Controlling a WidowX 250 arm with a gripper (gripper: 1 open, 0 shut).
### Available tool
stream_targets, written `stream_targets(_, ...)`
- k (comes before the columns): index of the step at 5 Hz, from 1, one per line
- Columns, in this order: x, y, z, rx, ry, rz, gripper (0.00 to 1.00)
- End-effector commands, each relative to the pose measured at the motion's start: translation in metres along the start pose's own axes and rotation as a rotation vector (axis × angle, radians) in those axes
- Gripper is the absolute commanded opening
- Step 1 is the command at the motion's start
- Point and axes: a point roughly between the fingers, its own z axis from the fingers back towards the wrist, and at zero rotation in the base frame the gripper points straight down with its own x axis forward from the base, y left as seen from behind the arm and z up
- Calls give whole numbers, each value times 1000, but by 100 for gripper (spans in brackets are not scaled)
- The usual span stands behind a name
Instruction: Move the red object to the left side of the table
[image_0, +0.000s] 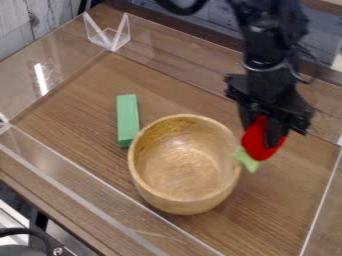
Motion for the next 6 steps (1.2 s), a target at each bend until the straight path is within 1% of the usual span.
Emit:
stream_targets(1, 3, -5, 8, -30, -49, -77, 0)
stream_targets(3, 11, -9, 3, -33, -46, -45, 0)
stream_targets(5, 9, -22, 0, -66, -31, -118, 0)
stream_targets(6, 9, -25, 6, -77, -29, -122, 0)
